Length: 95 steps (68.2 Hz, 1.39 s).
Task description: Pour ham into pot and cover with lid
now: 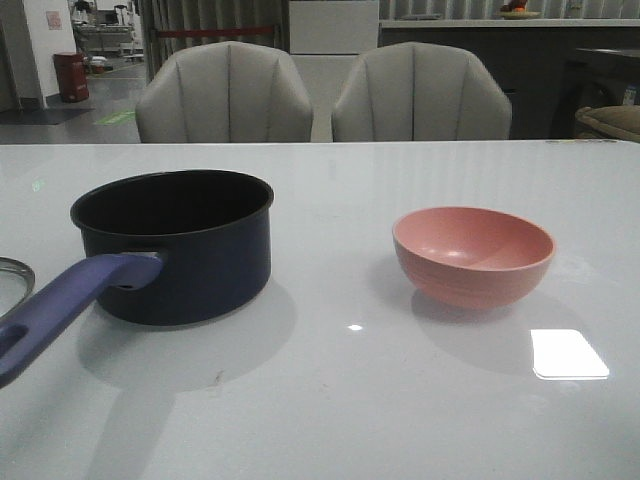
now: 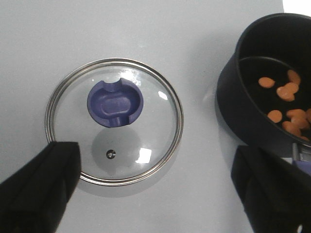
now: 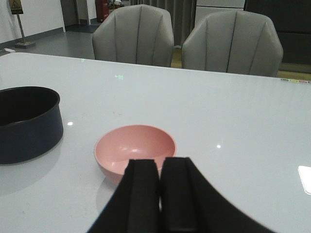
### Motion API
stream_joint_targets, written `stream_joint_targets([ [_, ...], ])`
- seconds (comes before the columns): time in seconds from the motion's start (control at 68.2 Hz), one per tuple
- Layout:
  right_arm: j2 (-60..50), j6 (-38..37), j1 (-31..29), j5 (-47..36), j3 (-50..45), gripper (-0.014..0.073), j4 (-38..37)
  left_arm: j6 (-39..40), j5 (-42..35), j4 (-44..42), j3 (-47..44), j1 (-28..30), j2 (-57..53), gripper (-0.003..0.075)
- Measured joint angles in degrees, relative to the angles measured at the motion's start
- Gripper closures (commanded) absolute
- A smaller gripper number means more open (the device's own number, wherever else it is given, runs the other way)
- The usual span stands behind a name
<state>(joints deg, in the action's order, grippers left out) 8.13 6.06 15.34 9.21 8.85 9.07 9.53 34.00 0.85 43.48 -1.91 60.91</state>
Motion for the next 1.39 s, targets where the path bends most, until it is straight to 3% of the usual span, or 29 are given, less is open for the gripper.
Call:
stream_joint_targets([
  [0.528, 0.00, 0.00, 0.00, 0.00, 0.00, 0.0433, 0.00, 0.00, 13.76, -5.56, 20.66, 3.49, 29.16, 0.0062],
  [0.895, 0.00, 0.00, 0.00, 0.00, 0.00, 0.0433, 0.00, -2.10, 18.90, -2.69, 28.33, 4.70, 38.88, 0.0062],
  [1.056, 0.00, 0.00, 0.00, 0.00, 0.00, 0.0433, 0.00, -5.21, 19.46, 1.99, 29.49, 7.07, 41.61, 0.0062],
  [1.394, 0.00, 0.00, 0.00, 0.00, 0.00, 0.0433, 0.00, -7.76, 19.36, 2.92, 30.09, 8.00, 45.16, 0.0062],
])
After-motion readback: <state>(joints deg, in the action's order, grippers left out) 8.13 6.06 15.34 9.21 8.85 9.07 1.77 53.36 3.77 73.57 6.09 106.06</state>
